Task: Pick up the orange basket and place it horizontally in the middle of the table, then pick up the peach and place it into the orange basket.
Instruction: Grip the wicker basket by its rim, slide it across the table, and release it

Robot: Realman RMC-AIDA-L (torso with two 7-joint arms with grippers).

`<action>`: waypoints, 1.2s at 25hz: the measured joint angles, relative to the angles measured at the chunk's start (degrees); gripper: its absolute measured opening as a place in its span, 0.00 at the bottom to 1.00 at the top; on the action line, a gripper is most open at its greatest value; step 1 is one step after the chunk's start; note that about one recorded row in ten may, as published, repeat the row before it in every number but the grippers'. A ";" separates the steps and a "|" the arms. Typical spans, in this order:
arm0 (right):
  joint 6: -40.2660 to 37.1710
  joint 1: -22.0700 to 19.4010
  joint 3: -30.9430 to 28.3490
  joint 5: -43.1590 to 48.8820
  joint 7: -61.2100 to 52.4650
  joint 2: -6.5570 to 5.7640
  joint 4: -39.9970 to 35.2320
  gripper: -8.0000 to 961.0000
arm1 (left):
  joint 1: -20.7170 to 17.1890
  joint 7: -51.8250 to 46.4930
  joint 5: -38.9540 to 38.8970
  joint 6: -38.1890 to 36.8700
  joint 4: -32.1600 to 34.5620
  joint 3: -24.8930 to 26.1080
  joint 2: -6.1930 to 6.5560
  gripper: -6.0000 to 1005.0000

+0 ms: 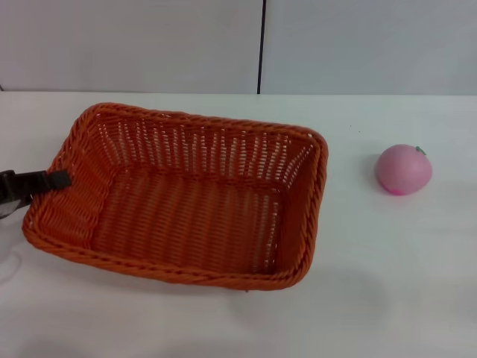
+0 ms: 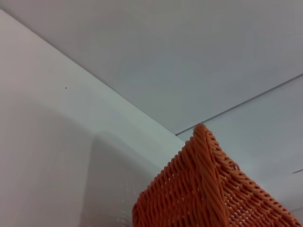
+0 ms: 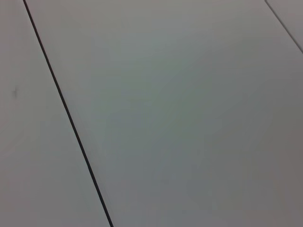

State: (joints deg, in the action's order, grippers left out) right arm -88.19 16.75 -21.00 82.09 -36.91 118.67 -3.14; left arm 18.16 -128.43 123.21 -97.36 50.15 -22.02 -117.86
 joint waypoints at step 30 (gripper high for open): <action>0.39 0.39 0.00 0.00 -0.16 -0.02 -0.38 0.86 | -2.07 6.43 -3.55 -0.26 -7.92 0.01 -0.35 0.18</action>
State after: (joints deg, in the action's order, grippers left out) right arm -87.79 17.14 -21.00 82.09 -37.08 118.65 -3.52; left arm 16.09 -122.00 119.66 -97.62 42.23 -22.01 -118.21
